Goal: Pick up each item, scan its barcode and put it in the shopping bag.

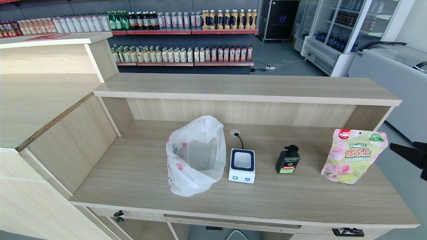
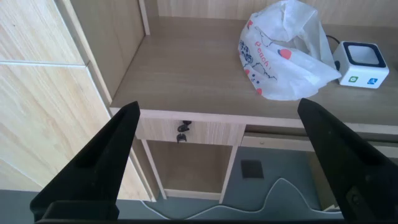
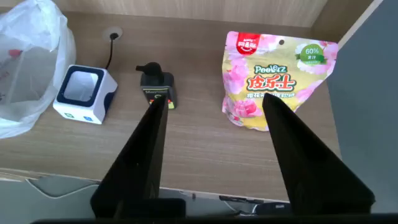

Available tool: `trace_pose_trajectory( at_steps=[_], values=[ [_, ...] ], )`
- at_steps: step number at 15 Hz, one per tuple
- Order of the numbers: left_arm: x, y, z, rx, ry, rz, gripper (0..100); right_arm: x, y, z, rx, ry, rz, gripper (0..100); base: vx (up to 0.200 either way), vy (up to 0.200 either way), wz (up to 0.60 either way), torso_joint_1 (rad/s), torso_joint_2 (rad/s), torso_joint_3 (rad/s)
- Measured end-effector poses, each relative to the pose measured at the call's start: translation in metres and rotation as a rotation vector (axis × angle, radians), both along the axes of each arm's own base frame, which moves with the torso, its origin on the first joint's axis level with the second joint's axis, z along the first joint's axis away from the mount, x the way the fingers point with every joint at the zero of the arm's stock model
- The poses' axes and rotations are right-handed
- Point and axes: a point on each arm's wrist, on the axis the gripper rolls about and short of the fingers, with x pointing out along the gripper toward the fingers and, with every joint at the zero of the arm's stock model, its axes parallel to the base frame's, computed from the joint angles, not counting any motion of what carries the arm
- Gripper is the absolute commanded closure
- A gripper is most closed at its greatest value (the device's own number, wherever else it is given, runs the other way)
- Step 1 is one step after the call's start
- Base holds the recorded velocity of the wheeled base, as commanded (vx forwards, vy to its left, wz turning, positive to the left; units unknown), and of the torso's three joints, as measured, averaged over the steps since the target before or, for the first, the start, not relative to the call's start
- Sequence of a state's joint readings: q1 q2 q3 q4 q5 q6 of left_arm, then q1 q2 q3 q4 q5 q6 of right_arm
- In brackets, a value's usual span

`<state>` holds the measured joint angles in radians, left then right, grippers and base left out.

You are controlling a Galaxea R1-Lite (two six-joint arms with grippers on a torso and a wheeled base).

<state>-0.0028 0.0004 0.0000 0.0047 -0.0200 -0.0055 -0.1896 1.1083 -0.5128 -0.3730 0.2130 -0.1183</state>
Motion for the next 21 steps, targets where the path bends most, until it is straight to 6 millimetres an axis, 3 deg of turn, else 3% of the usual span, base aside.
trace_pose_trajectory(
  at_steps=[3,6,9,12,21],
  values=[
    [0.0,0.0,0.0,0.0,0.0,0.0,0,0.06,-0.019,-0.023,-0.066,0.043,0.059,0,0.0,0.0,0.0,0.0,0.0,0.0],
    [0.0,0.0,0.0,0.0,0.0,0.0,0,0.104,-0.037,-0.062,-0.18,0.091,0.195,0,0.0,0.0,0.0,0.0,0.0,0.0],
    [0.0,0.0,0.0,0.0,0.0,0.0,0,0.127,-0.046,-0.102,-0.226,0.159,0.348,0,0.0,0.0,0.0,0.0,0.0,0.0],
    [0.0,0.0,0.0,0.0,0.0,0.0,0,0.148,-0.048,-0.128,-0.259,0.177,0.466,0,0.0,0.0,0.0,0.0,0.0,0.0],
    [0.0,0.0,0.0,0.0,0.0,0.0,0,0.202,-0.024,-0.164,-0.22,0.115,0.735,0,0.0,0.0,0.0,0.0,0.0,0.0]
  ],
)
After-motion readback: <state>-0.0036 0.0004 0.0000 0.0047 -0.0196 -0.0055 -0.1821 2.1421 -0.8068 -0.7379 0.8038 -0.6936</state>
